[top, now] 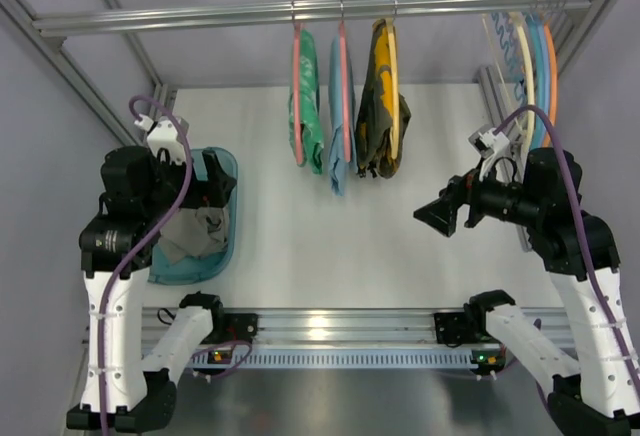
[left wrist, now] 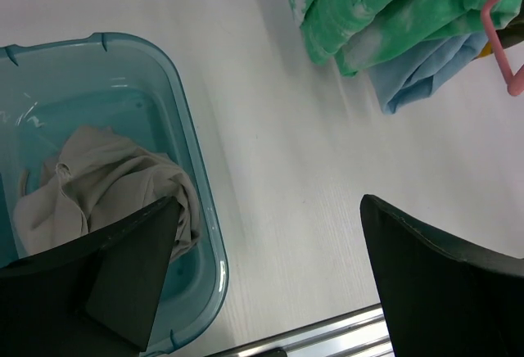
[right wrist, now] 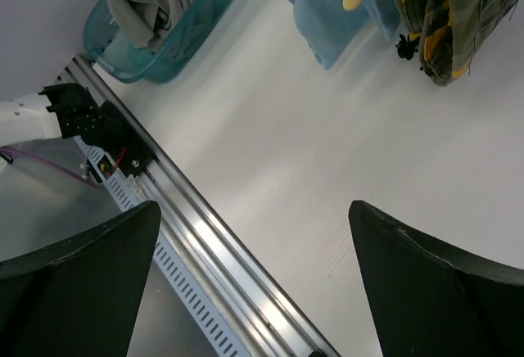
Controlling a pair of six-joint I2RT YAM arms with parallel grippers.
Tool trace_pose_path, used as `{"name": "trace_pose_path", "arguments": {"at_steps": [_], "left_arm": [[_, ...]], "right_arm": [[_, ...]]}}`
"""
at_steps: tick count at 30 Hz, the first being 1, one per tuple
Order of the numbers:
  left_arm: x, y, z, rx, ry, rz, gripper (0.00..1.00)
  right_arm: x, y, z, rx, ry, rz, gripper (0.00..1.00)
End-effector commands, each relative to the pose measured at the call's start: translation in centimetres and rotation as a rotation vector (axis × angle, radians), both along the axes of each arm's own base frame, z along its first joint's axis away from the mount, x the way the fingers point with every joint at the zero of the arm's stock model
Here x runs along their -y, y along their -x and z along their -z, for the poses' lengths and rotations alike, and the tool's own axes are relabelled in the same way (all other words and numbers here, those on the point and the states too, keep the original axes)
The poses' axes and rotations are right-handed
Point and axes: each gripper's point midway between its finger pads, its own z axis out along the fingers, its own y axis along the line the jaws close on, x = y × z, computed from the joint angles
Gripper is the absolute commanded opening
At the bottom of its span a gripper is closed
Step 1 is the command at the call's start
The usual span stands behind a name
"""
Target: Remove the trousers from the hanger
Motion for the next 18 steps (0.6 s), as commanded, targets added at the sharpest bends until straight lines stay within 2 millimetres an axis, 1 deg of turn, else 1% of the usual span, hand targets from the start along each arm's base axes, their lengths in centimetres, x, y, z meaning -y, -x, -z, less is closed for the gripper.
{"name": "trace_pose_path", "arguments": {"at_steps": [1,5,6,8,9,10,11,12,13,15,16,17,18], "left_arm": [[0.4,-1.2,-3.1,0.084,0.028,0.009,0.98],[2.2,-2.3,-5.5,0.087,0.117,0.065,0.98],[3.1,-2.3,-6.9,0.113,0.152,0.106,0.98],[3.9,-3.2,-8.0,0.099,0.232,0.107,0.98],[4.3,-3.3,-9.1,0.115,0.266,0.119,0.98],[4.6,-4.1,-9.9,0.133,0.292,0.12,0.97],[5.0,-4.5,-10.8,0.149,0.332,0.127,0.96],[5.7,-4.7,-11.4,0.161,0.355,0.165,0.96],[6.2,-5.2,-13.0,0.212,0.393,0.188,0.96],[6.9,-6.0,-13.9,0.235,0.436,0.227,0.96],[7.7,-5.9,-14.6,0.246,0.465,0.281,0.97],[8.3,-6.0,-15.9,0.269,0.517,0.31,0.96],[8.9,-6.3,-15.9,0.254,0.551,0.349,0.96]], "right_arm": [[-0.4,-0.5,-2.7,0.085,-0.027,-0.014,0.99],[-0.6,-1.1,-2.9,0.076,-0.026,-0.015,0.99],[-0.7,-1.1,-2.9,0.075,-0.025,-0.015,0.99],[-0.6,-1.4,-3.2,0.077,-0.017,-0.016,1.0],[-0.6,-1.5,-3.4,0.08,-0.016,-0.015,0.99],[-0.6,-1.6,-3.8,0.094,-0.012,-0.015,0.99],[-0.6,-1.8,-3.8,0.085,-0.008,-0.014,0.99],[-0.6,-2.0,-4.1,0.092,-0.008,-0.013,1.0],[-0.7,-2.1,-4.3,0.094,-0.008,-0.012,0.99],[-0.7,-2.4,-4.5,0.092,-0.007,-0.012,0.99],[-0.8,-2.5,-4.6,0.095,-0.008,-0.012,1.0],[-0.8,-2.7,-4.6,0.09,-0.006,-0.007,0.99],[-0.8,-2.8,-4.8,0.096,-0.006,-0.006,0.99]]}}
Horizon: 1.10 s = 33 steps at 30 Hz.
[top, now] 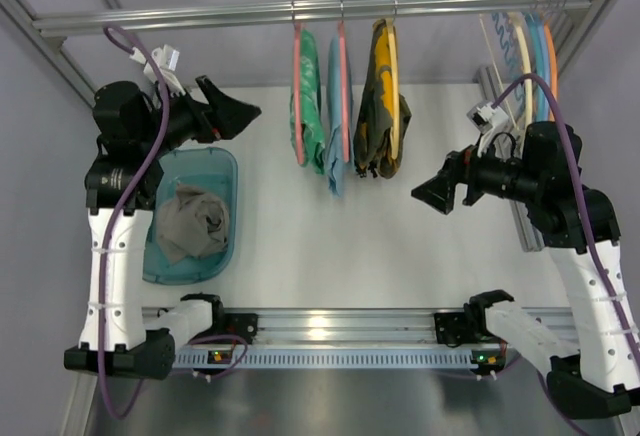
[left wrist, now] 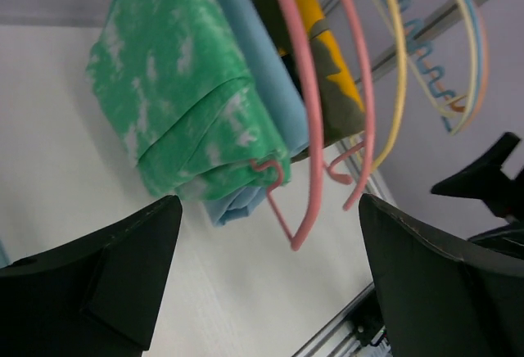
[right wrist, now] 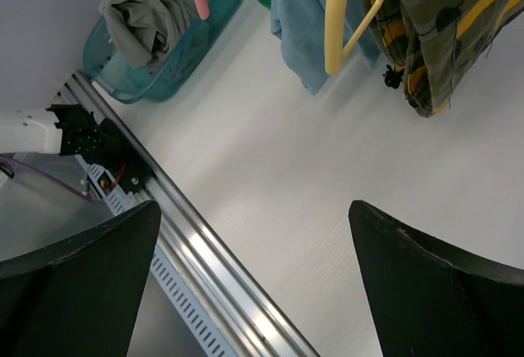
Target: Remove the trousers from the hanger
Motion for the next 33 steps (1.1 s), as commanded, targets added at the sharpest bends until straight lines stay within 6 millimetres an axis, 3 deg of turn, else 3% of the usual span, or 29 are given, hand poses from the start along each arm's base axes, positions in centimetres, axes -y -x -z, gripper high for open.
{"name": "trace_pose_path", "arguments": {"at_steps": [1,2,4,5,6,11,16,22,29,33], "left_arm": [[3.4,0.5,-5.9,0.152,0.186,0.218,0.95],[3.9,0.5,-7.3,0.178,0.252,0.247,0.94],[4.4,0.0,-6.5,0.102,0.36,0.267,0.93],[4.6,0.1,-7.7,0.184,0.379,0.3,0.92],[4.7,-0.4,-6.1,0.143,0.412,0.296,0.91],[5.2,-1.2,-5.0,0.128,0.452,0.286,0.89],[7.4,-1.2,-3.5,0.127,0.454,0.341,0.89],[9.4,-2.9,0.4,0.055,0.475,0.312,0.86],[13.6,-0.4,-0.1,0.105,0.525,0.506,0.8],[14.6,0.4,-0.2,0.1,0.533,0.533,0.79]], "right_arm": [[-0.3,-0.4,-2.4,0.082,-0.008,-0.013,0.99],[-0.3,-0.7,-2.3,0.075,-0.006,-0.013,0.99],[-0.4,-0.9,-2.7,0.084,-0.006,-0.013,0.99],[-0.4,-1.1,-2.7,0.078,-0.006,-0.011,1.0],[-0.5,-1.1,-3.0,0.082,-0.01,-0.015,0.99],[-0.7,-1.6,-3.4,0.082,-0.016,-0.017,0.99],[-0.7,-1.8,-3.2,0.076,-0.015,-0.014,0.99],[-0.7,-1.4,-3.5,0.079,-0.02,-0.018,0.99],[-0.7,-1.3,-3.4,0.078,-0.014,-0.026,1.0],[-0.7,-1.3,-3.2,0.074,-0.014,-0.026,0.99]]}}
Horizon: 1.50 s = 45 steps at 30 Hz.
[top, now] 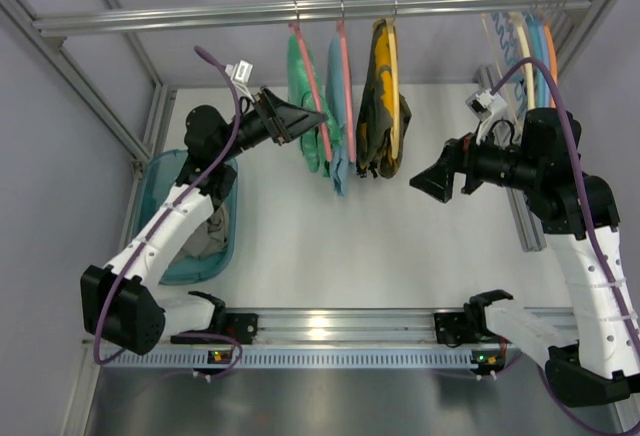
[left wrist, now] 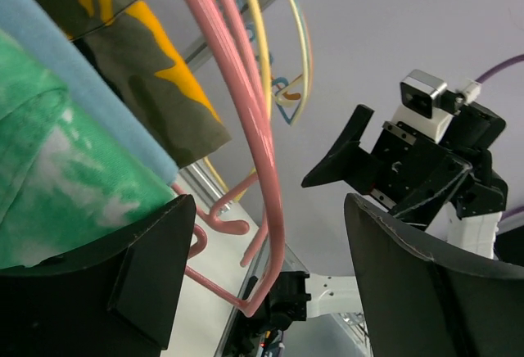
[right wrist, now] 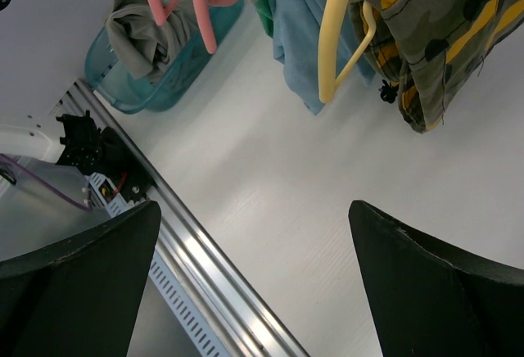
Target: Remove the trousers from the hanger
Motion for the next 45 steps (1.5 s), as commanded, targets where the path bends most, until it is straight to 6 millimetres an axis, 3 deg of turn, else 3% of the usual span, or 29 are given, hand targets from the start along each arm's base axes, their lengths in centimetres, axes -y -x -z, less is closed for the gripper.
{"name": "trace_pose_path", "arguments": {"at_steps": [1,12,20,24,28,45], "left_arm": [[0.8,2.4,-2.9,0.112,0.062,0.068,0.79],[0.3,0.1,-4.7,0.101,0.123,-0.052,0.8],[0.7,0.3,-5.8,0.033,0.177,-0.016,0.73],[0.3,0.9,-8.2,0.034,0.253,0.0,0.66],[-0.1,2.1,-12.1,0.077,0.313,0.024,0.63],[-0.6,3.3,-18.0,0.229,0.35,0.039,0.31]], "right_arm": [[-0.4,0.3,-1.7,0.07,-0.013,-0.029,0.99],[-0.4,0.4,-1.6,0.068,-0.016,-0.029,1.0],[-0.4,0.2,-1.4,0.063,-0.015,-0.024,1.0],[-0.4,0.2,-1.5,0.063,-0.017,-0.023,1.0],[-0.4,0.3,-1.5,0.064,-0.016,-0.021,0.99],[-0.3,0.1,-1.6,0.075,-0.018,-0.015,0.99]]}}
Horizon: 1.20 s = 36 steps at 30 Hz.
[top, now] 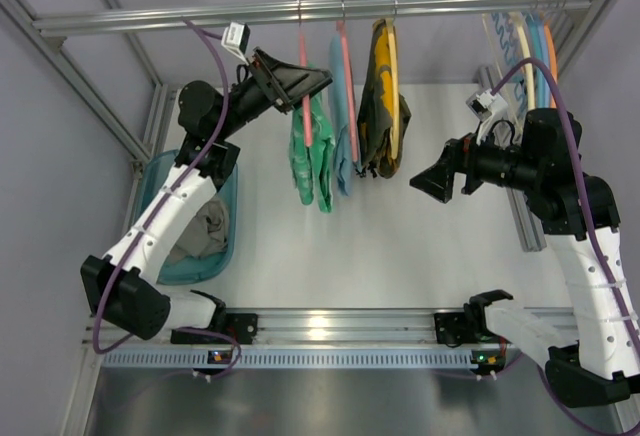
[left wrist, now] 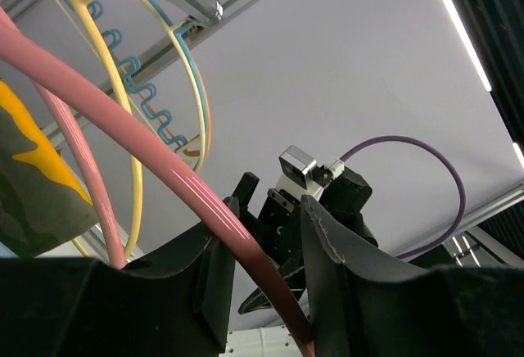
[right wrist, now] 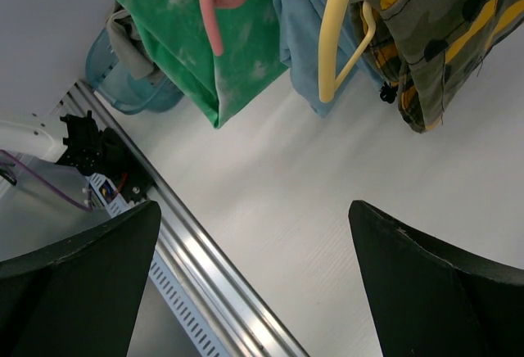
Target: Remove the trousers from the hanger
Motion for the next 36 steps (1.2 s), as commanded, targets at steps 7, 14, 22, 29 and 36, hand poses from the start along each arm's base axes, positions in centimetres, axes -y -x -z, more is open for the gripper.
{"name": "trace_pose_path", "arguments": {"at_steps": [7,14,22,29,36], "left_arm": [[-2.3,4.4,-10.5,0.41,0.104,-0.067,0.19],[-2.7,6.0,-9.3,0.414,0.084,-0.06,0.16],[-3.1,9.0,-2.3,0.443,-0.029,-0.071,0.01],[-3.7,11.4,1.0,0.588,-0.12,-0.097,0.0],[-3.5,9.0,-2.0,0.544,-0.065,-0.153,0.0]], "right_arm": [[-0.4,0.2,-1.7,0.077,-0.021,-0.019,1.0],[-0.8,0.5,-3.2,0.094,-0.057,-0.041,0.99],[-1.5,-1.1,-7.6,0.203,-0.144,-0.017,0.99],[-3.7,-3.2,-11.8,0.273,-0.19,-0.054,0.99],[-6.4,-4.1,-11.0,0.278,-0.124,-0.127,0.99]]}}
